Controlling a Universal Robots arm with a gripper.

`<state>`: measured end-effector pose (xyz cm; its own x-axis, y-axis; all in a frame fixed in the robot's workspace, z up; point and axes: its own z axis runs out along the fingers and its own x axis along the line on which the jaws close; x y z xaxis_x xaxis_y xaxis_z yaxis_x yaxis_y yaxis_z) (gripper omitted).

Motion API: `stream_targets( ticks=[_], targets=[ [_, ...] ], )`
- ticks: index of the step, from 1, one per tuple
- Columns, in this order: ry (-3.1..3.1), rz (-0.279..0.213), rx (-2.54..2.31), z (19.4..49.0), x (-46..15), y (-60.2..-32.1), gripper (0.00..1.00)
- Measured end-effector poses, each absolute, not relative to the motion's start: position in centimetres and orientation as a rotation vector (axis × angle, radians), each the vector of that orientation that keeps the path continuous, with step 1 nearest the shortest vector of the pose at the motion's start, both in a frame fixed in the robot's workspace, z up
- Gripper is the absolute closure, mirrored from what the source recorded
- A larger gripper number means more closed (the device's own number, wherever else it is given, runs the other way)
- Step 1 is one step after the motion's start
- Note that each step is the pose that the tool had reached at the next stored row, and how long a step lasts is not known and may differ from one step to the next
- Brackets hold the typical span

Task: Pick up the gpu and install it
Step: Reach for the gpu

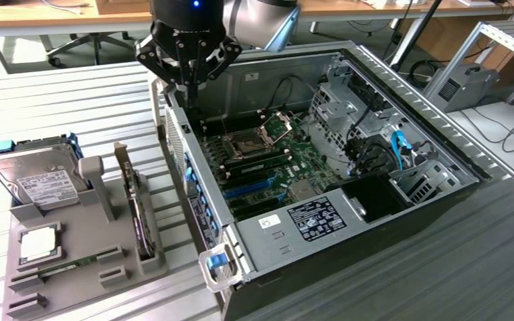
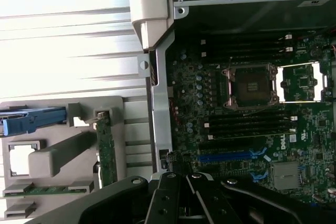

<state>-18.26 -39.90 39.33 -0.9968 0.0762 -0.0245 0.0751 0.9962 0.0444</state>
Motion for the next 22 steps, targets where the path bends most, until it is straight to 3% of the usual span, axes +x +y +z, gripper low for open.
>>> stream_targets(
  ticks=[22],
  targets=[
    [3.113,0.068,0.118,39.33,-19.16,-39.91,0.89]
  ],
)
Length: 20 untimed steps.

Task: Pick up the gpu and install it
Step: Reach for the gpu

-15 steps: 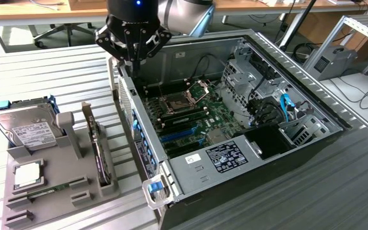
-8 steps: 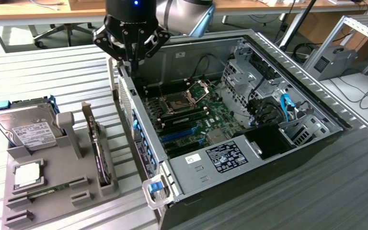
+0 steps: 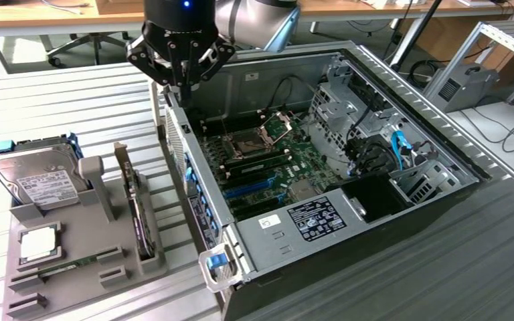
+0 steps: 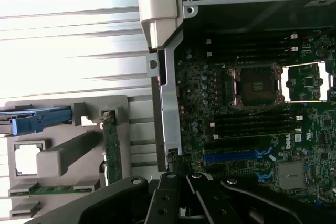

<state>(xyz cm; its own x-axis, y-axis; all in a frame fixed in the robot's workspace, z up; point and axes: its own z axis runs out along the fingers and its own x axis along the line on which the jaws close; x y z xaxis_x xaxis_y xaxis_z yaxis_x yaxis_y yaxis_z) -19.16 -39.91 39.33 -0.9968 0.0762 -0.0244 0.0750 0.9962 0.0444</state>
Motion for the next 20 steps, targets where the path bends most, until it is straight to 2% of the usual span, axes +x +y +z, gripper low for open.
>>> stream_targets(
  ticks=[20],
  targets=[
    [3.112,0.068,0.118,39.33,-19.91,-39.91,0.89]
  ],
)
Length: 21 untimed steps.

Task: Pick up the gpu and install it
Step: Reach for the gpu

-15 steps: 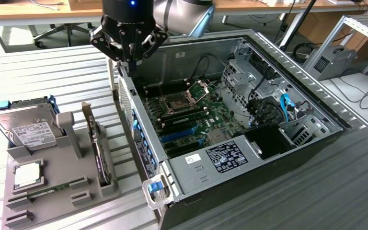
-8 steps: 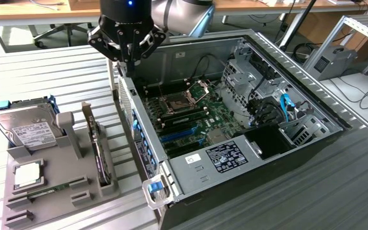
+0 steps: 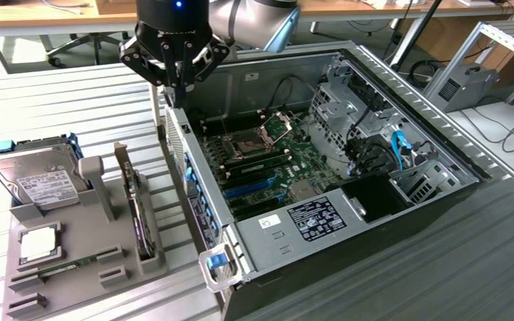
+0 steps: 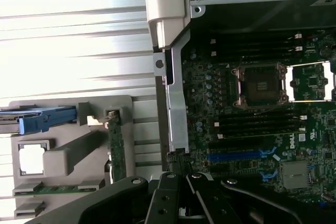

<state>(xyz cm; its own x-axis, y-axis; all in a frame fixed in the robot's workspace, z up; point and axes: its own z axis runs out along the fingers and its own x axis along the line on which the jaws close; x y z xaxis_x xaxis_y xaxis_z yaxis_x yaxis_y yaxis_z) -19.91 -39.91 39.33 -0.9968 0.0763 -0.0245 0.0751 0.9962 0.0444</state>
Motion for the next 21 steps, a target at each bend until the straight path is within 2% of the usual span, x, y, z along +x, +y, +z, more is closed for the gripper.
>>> stream_targets(
  ticks=[21],
  targets=[
    [3.113,0.068,0.118,39.33,-20.49,-39.91,0.89]
  ],
)
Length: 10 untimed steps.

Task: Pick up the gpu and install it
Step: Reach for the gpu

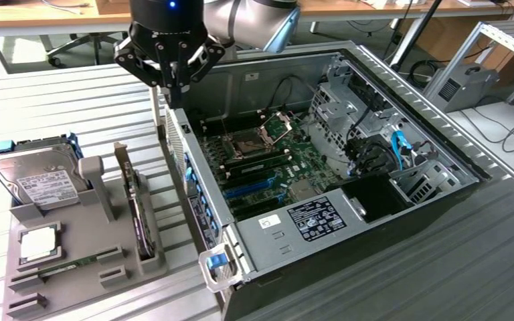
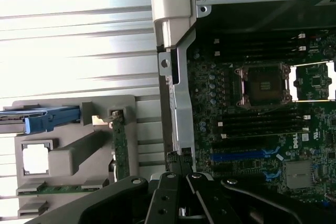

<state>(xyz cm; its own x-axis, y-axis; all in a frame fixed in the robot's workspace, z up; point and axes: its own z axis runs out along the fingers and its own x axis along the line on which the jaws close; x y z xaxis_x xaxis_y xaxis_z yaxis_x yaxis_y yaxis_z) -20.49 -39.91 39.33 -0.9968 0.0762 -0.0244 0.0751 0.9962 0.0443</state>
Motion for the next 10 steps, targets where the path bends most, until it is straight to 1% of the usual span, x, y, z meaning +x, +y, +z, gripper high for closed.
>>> stream_targets(
  ticks=[10],
  targets=[
    [3.112,0.068,0.118,39.33,-20.75,-39.91,0.89]
  ],
)
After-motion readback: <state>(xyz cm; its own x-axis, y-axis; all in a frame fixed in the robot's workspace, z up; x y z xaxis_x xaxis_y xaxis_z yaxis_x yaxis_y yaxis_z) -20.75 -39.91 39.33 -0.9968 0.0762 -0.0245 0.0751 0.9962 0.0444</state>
